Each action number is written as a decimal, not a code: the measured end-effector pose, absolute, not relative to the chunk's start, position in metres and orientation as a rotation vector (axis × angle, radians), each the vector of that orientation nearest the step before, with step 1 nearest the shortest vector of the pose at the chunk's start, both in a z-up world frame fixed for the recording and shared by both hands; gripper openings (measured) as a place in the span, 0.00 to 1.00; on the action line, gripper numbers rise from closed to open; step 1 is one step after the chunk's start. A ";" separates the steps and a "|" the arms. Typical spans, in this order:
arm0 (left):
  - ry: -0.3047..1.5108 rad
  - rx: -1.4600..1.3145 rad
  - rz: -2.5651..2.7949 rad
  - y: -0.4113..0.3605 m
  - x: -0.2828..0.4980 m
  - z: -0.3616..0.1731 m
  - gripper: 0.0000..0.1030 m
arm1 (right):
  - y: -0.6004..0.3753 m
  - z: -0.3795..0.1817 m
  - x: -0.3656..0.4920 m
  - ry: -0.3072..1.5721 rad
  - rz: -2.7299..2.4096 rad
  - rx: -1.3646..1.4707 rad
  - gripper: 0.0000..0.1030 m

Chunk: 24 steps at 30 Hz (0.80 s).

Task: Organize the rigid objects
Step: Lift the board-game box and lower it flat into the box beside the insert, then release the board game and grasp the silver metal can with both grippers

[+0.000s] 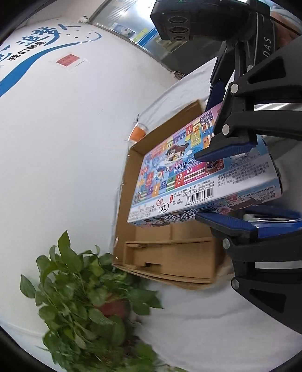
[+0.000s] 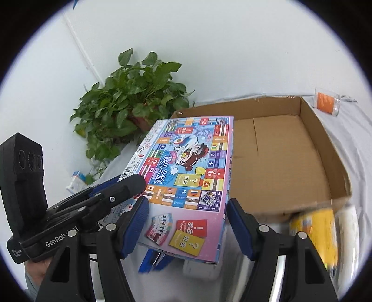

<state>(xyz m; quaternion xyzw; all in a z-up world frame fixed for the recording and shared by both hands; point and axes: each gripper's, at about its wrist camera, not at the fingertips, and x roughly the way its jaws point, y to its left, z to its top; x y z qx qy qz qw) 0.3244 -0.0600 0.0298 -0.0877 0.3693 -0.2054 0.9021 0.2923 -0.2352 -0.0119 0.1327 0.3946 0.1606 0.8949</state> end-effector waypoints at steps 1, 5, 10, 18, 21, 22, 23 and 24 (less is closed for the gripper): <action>0.774 -0.180 -0.428 -0.063 0.343 0.030 0.40 | -0.237 -0.013 0.303 0.820 0.327 0.272 0.67; 0.855 -0.194 -0.412 -0.068 0.413 0.007 0.39 | -0.247 -0.040 0.364 0.915 0.329 0.305 0.67; 1.044 -0.195 -0.345 -0.064 0.459 -0.057 0.35 | -0.239 -0.116 0.421 1.168 0.365 0.347 0.67; 0.935 -0.109 -0.341 -0.060 0.420 -0.036 0.39 | -0.216 -0.134 0.425 1.258 0.386 0.307 0.75; 0.843 -0.046 -0.311 -0.063 0.381 -0.012 0.71 | -0.223 -0.117 0.410 1.219 0.362 0.285 0.75; 0.804 -0.033 -0.294 -0.061 0.368 -0.003 0.79 | -0.232 -0.105 0.398 1.177 0.343 0.275 0.77; 0.745 -0.029 -0.278 -0.059 0.348 0.007 0.95 | -0.242 -0.099 0.395 1.143 0.330 0.269 0.79; 0.701 -0.037 -0.276 -0.059 0.328 0.015 0.99 | -0.251 -0.085 0.377 1.096 0.318 0.255 0.80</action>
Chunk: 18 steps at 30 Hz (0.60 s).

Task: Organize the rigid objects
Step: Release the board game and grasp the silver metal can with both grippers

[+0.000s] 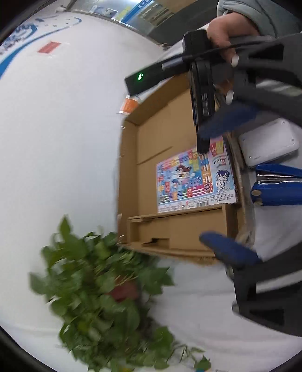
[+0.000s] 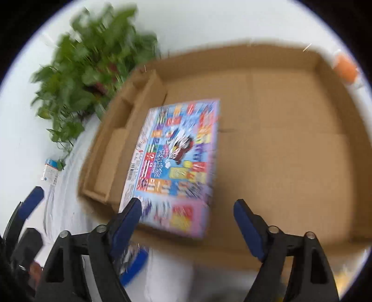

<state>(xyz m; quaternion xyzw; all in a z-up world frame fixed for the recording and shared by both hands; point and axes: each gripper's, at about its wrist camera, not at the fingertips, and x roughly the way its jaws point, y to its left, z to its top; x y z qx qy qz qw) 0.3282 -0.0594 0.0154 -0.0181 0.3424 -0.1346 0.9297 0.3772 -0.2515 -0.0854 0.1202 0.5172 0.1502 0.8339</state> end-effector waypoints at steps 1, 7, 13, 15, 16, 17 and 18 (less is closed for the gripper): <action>0.674 -0.047 -0.278 -0.057 0.314 0.021 0.99 | -0.262 -0.072 0.355 1.052 0.314 0.240 0.80; 0.869 -0.257 -0.494 -0.059 0.271 -0.001 0.99 | -0.302 -0.064 0.227 1.050 0.336 0.218 0.80; 1.133 -0.418 -0.687 -0.104 0.272 -0.051 0.99 | -0.300 -0.092 0.182 1.137 0.325 0.260 0.79; 1.186 -0.416 -0.739 -0.121 0.275 -0.063 0.98 | -0.298 -0.105 0.185 1.169 0.304 0.293 0.80; 1.221 -0.414 -0.743 -0.131 0.277 -0.070 0.98 | -0.299 -0.111 0.189 1.177 0.293 0.310 0.80; 1.246 -0.408 -0.749 -0.138 0.277 -0.074 0.98 | -0.300 -0.116 0.195 1.188 0.290 0.325 0.79; 1.264 -0.403 -0.758 -0.144 0.277 -0.077 0.94 | -0.301 -0.120 0.200 1.196 0.293 0.351 0.80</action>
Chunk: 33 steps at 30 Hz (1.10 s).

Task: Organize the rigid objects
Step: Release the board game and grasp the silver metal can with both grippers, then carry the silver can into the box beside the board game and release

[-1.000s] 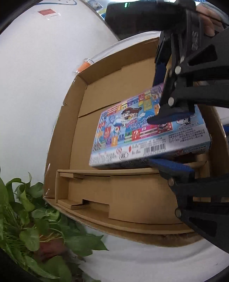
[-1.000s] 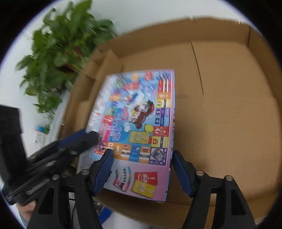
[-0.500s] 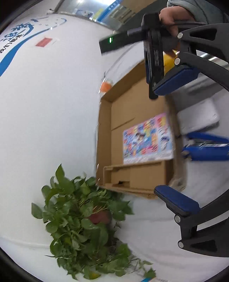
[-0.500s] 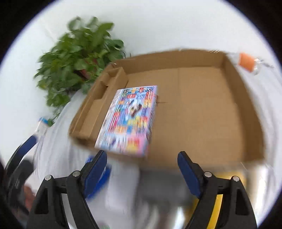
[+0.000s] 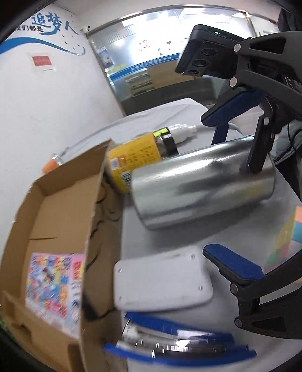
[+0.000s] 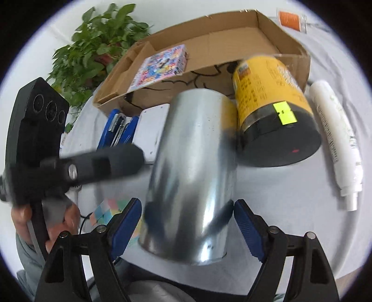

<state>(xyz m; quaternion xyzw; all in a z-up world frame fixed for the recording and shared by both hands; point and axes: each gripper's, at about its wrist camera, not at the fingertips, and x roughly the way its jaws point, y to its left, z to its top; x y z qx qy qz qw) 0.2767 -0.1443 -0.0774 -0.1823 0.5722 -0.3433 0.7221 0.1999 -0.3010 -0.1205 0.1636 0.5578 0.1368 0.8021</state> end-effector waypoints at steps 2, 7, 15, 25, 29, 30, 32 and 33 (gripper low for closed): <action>1.328 -0.393 -0.745 -0.154 0.282 -0.092 0.86 | -0.299 -0.128 0.208 1.190 0.337 0.387 0.82; 1.352 -0.371 -0.707 -0.156 0.284 -0.104 0.83 | -0.280 -0.130 0.210 1.186 0.337 0.332 0.83; 1.099 -0.325 -0.713 -0.141 0.269 -0.026 0.82 | -0.266 -0.059 0.195 0.947 0.346 0.211 0.83; 0.894 -0.237 -0.726 -0.134 0.308 0.067 0.82 | -0.264 0.002 0.237 0.759 0.353 0.142 0.83; 0.900 -0.238 -0.722 -0.145 0.348 0.075 0.82 | -0.274 0.004 0.266 0.764 0.355 0.138 0.83; 0.907 -0.240 -0.720 -0.148 0.359 0.072 0.82 | -0.277 0.003 0.280 0.779 0.360 0.141 0.83; 0.929 -0.245 -0.706 -0.153 0.382 0.065 0.82 | -0.282 -0.001 0.303 0.822 0.375 0.157 0.83; 0.947 -0.249 -0.695 -0.156 0.397 0.060 0.82 | -0.287 -0.005 0.318 0.852 0.385 0.171 0.83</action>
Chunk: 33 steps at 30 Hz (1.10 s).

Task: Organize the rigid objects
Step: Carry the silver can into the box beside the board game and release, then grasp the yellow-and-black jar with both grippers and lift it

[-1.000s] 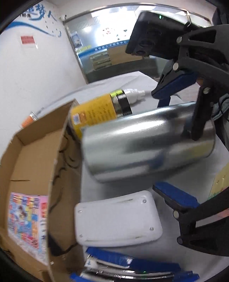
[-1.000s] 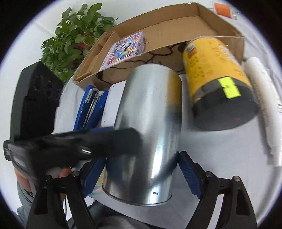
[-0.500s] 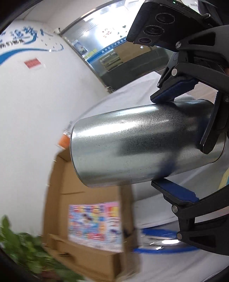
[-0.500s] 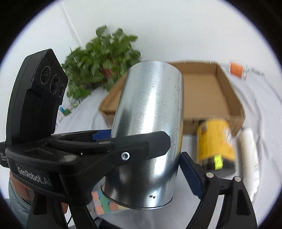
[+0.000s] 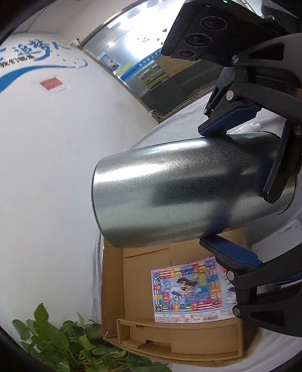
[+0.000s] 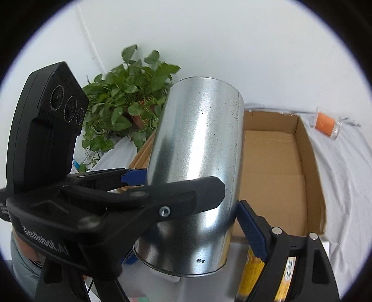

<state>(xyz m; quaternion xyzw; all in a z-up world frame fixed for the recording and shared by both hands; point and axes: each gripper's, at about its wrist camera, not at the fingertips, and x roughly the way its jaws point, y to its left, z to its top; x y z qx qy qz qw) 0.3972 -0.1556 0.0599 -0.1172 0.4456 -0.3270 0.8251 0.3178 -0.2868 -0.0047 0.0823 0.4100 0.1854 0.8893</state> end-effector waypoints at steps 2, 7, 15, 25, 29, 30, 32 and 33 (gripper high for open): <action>0.995 -0.269 -0.675 -0.160 0.429 0.044 0.82 | -0.298 -0.016 0.348 0.916 0.408 0.209 0.82; 1.156 -0.308 -0.640 -0.168 0.488 -0.003 0.82 | -0.320 -0.068 0.407 1.110 0.469 0.314 0.81; 1.261 -0.316 -0.532 -0.168 0.518 -0.051 0.82 | -0.313 -0.121 0.413 1.220 0.410 0.353 0.80; 1.043 -0.154 -0.394 -0.146 0.456 0.013 0.83 | -0.313 -0.101 0.387 1.182 0.389 0.293 0.83; 0.913 -0.125 -0.354 -0.142 0.394 0.036 0.99 | -0.339 -0.061 0.328 1.048 0.356 0.232 0.84; 0.907 -0.132 -0.364 -0.137 0.381 0.039 0.99 | -0.353 -0.056 0.308 1.026 0.337 0.228 0.84; 0.932 -0.172 -0.412 -0.136 0.363 0.038 0.99 | -0.368 -0.056 0.286 1.027 0.298 0.217 0.83; 0.962 -0.203 -0.439 -0.136 0.355 0.029 0.99 | -0.371 -0.060 0.278 1.044 0.287 0.210 0.83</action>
